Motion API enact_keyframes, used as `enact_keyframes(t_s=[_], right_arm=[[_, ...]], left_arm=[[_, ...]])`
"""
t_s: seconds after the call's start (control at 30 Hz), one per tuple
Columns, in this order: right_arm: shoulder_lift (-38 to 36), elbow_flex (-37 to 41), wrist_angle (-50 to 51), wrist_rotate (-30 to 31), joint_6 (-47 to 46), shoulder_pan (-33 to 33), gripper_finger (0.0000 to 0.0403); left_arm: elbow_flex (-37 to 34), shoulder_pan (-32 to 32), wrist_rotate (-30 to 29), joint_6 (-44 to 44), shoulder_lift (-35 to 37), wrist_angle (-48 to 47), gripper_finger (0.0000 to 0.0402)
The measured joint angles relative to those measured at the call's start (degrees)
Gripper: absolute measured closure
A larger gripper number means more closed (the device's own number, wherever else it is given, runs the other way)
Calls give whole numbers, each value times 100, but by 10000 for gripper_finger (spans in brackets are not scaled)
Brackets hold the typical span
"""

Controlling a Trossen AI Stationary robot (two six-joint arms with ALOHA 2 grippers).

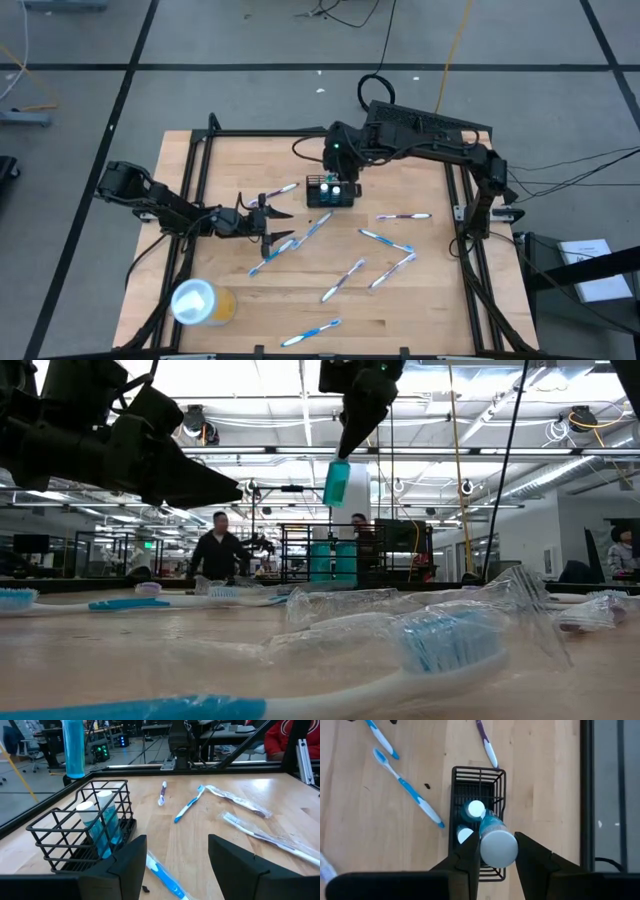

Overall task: Pick & Place toothbrushing station
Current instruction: Put the blue mouthwash bottle into the black organizer

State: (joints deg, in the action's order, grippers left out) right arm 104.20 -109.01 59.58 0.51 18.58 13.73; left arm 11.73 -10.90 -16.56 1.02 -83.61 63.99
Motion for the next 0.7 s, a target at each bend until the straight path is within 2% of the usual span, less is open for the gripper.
enact_keyframes(t_s=[0.7], right_arm=[[544,4,20,-383,74,206,314]], left_arm=[[2,0,0,7,0,0,185]])
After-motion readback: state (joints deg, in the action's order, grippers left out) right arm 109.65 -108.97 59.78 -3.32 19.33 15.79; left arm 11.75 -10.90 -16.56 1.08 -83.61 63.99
